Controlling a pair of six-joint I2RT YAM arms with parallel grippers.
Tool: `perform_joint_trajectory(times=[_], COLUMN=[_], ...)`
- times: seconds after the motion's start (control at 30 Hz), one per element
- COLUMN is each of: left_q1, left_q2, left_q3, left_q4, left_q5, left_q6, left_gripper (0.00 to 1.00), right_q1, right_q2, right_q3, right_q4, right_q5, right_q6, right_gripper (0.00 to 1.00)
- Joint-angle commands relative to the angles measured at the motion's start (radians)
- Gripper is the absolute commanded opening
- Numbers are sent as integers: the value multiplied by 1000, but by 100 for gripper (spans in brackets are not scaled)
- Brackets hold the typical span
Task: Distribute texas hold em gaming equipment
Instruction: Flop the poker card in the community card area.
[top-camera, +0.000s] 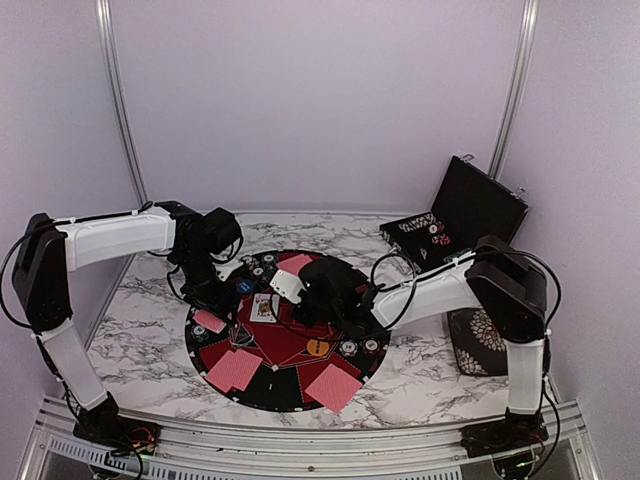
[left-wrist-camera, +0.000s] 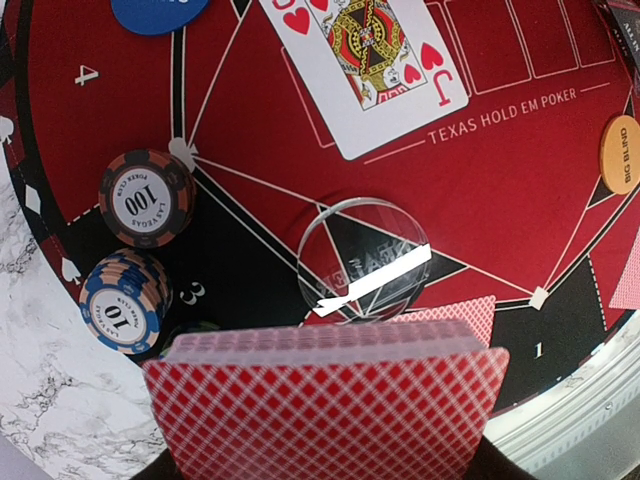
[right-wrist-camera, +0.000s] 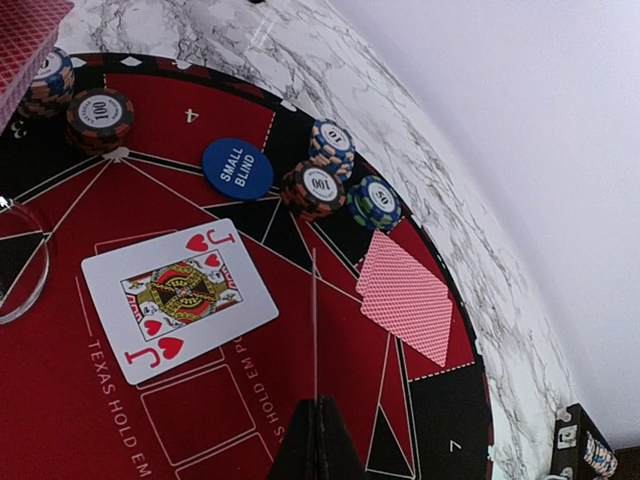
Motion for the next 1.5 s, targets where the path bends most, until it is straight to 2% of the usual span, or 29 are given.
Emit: perform_joint_trajectory(times=[0.0,0.4,0.5,0.67,0.8,1.07,1.27,1.47], left_q1=[5,6,6,6,6,5,-2,-39], left_q2=[-37,-33,-30,-31,-34,-31,-26,-8], left_q3=[-4,-3,-3,-4,-7,1,12,37], left_q4=[8,10,10,10,12,11,9,-1], left_q5=[11,12,13,15,18,25,34,31], left_q6=[2,3,5,4,3,4,2,8], left_gripper=[45,45,45,45,45,45,45,45], right_q1=[28,60,62,40,-22,-196,-224,-251], right_q2=[25,-20,-50,-101,-128,-151,-130,-75], right_q3=[37,-2,-25,-24,29,42,59,23], right_q4=[5,-64,-95,-186,-281,-315,-308,-114], right_q5=[-19,-94,-137,-224,-332,-683,-848,-1073], right_q6=[-3,81,122,244,404,716,845,1096], right_gripper=[0,16,20,31,41,45,50,59])
